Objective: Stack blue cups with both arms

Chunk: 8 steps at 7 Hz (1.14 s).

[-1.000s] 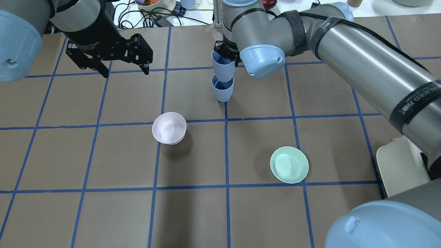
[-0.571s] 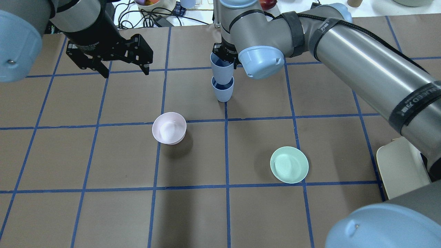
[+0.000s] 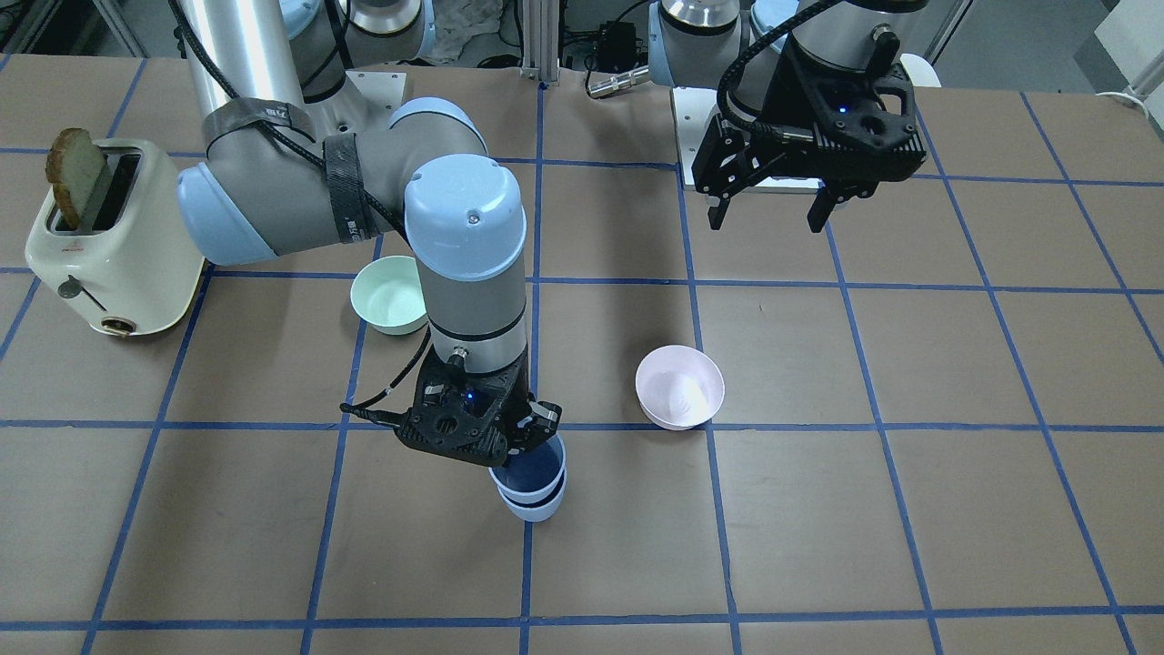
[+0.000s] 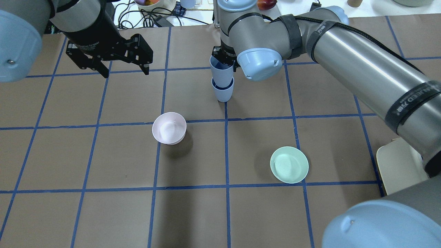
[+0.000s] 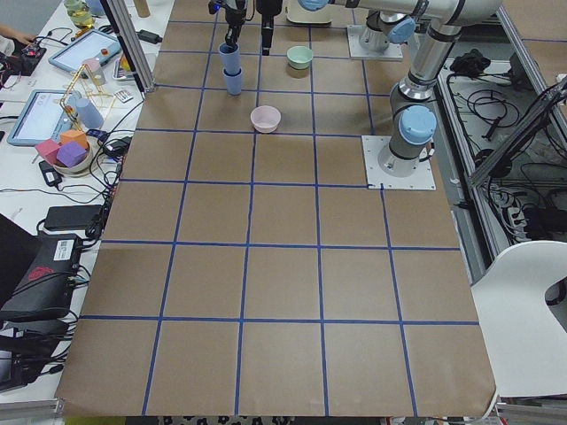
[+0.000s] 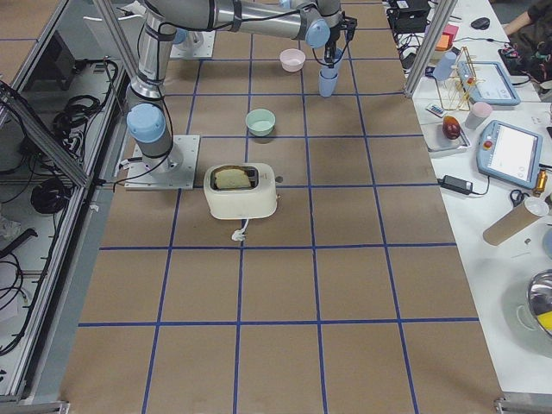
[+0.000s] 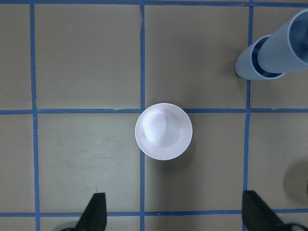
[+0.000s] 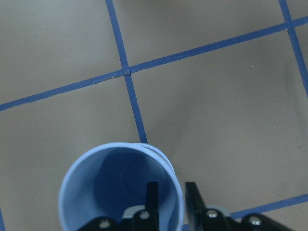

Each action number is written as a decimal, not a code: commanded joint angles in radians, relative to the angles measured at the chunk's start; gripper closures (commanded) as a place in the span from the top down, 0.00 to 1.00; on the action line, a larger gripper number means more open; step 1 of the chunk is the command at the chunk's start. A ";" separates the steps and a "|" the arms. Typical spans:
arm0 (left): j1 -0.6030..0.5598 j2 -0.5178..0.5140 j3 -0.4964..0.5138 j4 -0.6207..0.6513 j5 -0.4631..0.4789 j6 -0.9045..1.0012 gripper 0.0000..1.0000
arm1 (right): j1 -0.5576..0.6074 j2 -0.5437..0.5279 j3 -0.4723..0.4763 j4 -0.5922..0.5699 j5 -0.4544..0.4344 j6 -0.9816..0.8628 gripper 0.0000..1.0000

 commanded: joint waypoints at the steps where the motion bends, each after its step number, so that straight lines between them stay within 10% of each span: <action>1: 0.000 0.002 -0.001 -0.001 0.000 0.000 1.00 | -0.001 -0.006 -0.006 -0.003 0.004 -0.002 0.92; 8: -0.001 0.002 -0.003 -0.001 0.002 -0.002 1.00 | -0.254 -0.196 -0.058 0.458 0.029 -0.401 1.00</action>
